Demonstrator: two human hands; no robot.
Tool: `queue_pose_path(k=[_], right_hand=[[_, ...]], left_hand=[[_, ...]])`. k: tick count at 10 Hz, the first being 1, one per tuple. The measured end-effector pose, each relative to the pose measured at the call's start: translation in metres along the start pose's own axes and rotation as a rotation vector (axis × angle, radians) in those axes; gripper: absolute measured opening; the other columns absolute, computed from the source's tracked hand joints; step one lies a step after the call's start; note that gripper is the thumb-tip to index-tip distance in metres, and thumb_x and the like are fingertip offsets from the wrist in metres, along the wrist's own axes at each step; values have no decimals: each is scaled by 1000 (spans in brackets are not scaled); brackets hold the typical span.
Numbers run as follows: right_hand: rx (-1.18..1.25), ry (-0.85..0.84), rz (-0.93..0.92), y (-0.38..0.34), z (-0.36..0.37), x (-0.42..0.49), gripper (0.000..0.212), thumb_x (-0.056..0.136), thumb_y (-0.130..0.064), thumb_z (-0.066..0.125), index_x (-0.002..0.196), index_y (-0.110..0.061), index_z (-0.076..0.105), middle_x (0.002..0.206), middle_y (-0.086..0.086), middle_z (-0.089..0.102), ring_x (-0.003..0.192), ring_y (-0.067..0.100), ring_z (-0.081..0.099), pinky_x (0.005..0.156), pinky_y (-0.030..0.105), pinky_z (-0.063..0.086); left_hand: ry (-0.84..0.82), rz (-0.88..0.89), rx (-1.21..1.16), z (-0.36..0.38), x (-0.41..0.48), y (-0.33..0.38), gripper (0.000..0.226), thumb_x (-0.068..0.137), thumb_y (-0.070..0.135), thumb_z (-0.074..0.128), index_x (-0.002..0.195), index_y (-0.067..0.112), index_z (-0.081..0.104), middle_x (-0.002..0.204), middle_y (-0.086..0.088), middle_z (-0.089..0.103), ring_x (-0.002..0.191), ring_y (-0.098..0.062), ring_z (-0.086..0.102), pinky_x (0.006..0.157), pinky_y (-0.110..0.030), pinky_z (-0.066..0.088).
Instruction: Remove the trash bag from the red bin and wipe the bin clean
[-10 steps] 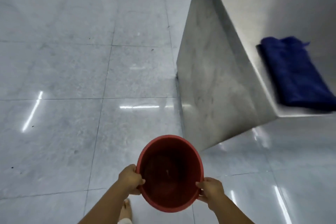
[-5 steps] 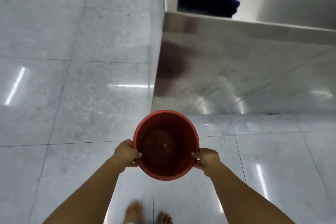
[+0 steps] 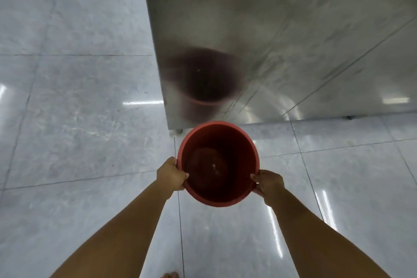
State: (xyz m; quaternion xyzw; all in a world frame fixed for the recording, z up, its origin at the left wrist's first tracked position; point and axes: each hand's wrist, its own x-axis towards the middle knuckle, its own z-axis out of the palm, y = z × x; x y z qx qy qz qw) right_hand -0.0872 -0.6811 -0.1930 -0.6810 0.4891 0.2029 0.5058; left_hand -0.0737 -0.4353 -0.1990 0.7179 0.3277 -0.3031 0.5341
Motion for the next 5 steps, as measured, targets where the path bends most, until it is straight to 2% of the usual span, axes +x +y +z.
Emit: queue_pose_path(k=[1, 2, 3, 4, 5], right_hand=[[-4, 22, -2, 10, 1, 16, 8, 88, -1, 62, 95, -2, 66, 96, 18, 67, 98, 41, 65, 92, 51, 53], [15, 38, -12, 18, 1, 24, 19, 89, 0, 60, 107, 3, 65, 95, 18, 67, 97, 42, 64, 92, 52, 53], [124, 1, -2, 25, -1, 25, 30, 89, 5, 57, 119, 3, 61, 108, 24, 67, 98, 43, 64, 93, 52, 52], [216, -90, 6, 24, -4, 22, 41, 92, 5, 51, 133, 0, 51, 126, 24, 60, 113, 40, 57, 105, 52, 41], [210, -113, 12, 17, -1, 11, 53, 95, 0, 49, 145, -8, 34, 148, 18, 40, 138, 37, 35, 114, 50, 26]], left_hand=[[-15, -1, 26, 12, 14, -6, 28, 82, -4, 61, 76, 16, 44, 88, -15, 57, 88, -41, 66, 77, -51, 58], [-10, -7, 53, 20, 20, -11, 26, 81, -4, 61, 76, 16, 44, 89, -15, 58, 93, -41, 66, 76, -50, 59], [-14, -13, 88, 22, 20, -15, 20, 82, -2, 59, 88, 11, 46, 96, -19, 60, 96, -41, 65, 78, -50, 58], [-88, -18, 128, 24, 17, -17, 31, 84, 3, 56, 113, 8, 46, 110, -19, 60, 99, -36, 64, 84, -45, 57], [-174, -35, 155, 19, 6, -12, 52, 87, 13, 57, 134, 8, 36, 122, -14, 54, 103, -26, 56, 88, -35, 52]])
